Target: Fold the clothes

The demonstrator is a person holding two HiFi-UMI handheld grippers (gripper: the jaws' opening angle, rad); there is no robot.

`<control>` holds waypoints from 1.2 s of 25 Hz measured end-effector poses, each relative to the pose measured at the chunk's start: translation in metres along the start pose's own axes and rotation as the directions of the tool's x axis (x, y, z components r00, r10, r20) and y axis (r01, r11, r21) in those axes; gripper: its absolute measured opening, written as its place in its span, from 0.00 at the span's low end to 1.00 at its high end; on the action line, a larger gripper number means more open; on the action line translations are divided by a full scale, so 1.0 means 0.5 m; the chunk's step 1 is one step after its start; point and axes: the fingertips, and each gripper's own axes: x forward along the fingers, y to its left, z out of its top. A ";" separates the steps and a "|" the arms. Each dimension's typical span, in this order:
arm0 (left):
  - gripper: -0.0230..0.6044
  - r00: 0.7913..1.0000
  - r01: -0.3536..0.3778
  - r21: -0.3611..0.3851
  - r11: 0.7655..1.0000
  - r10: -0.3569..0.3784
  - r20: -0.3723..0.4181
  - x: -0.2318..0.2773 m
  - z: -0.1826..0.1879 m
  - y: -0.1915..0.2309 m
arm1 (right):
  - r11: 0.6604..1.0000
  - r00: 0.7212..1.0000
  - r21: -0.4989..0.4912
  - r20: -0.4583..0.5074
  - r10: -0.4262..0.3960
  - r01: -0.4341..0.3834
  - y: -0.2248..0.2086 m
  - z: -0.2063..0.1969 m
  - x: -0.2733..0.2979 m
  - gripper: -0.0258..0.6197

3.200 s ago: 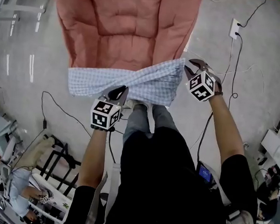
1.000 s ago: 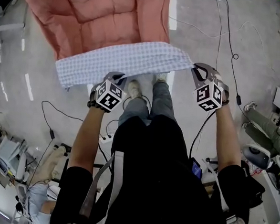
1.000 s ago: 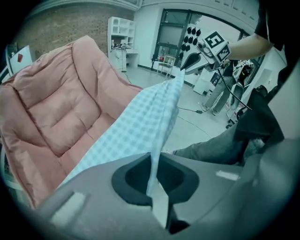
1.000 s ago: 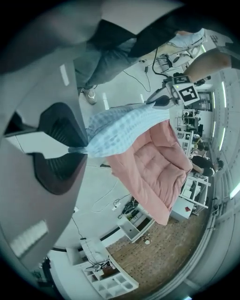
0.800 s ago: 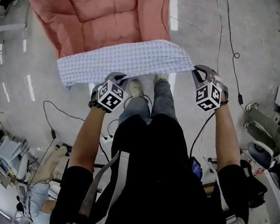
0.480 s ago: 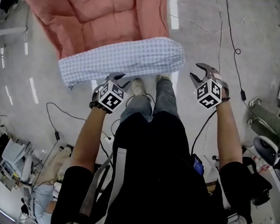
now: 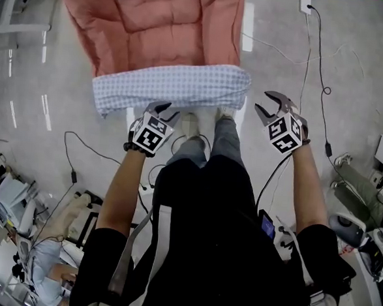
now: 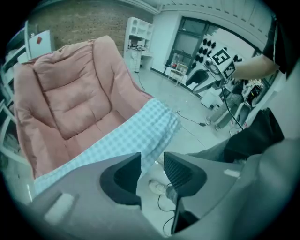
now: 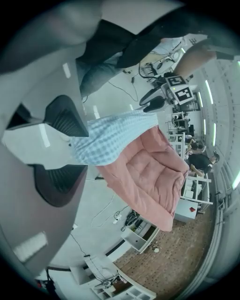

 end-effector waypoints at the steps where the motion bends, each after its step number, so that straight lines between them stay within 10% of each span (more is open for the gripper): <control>1: 0.29 1.000 -0.019 -0.053 0.998 0.020 0.023 -0.009 0.011 0.010 | 1.000 0.999 0.005 0.025 0.020 -0.020 -0.011 0.024 0.000 0.33; 5: 0.28 0.989 -0.085 -0.272 0.958 0.114 0.091 -0.040 0.028 0.051 | 0.991 0.985 -0.019 0.110 0.132 -0.131 -0.046 0.138 0.024 0.33; 8: 0.28 0.965 -0.138 -0.442 0.886 0.220 0.140 -0.045 0.018 0.069 | 0.964 0.964 -0.146 0.116 0.239 -0.222 -0.053 0.218 0.064 0.33; 14: 0.28 0.862 -0.094 -0.810 0.579 0.455 0.225 -0.082 -0.066 0.084 | 0.833 0.919 -0.426 0.011 0.394 -0.352 0.010 0.365 0.144 0.33; 23: 0.29 0.739 0.075 -0.976 0.205 0.646 0.193 -0.101 -0.247 0.124 | 0.685 0.858 -0.541 -0.152 0.491 -0.488 0.171 0.547 0.320 0.33; 26: 0.29 0.702 0.153 -0.981 0.120 0.685 0.193 -0.090 -0.271 0.140 | 0.654 0.838 -0.541 -0.209 0.504 -0.529 0.211 0.579 0.380 0.34; 30: 0.33 0.664 0.231 -0.970 0.076 0.717 0.214 -0.062 -0.279 0.141 | 0.639 0.817 -0.517 -0.268 0.511 -0.569 0.235 0.577 0.453 0.40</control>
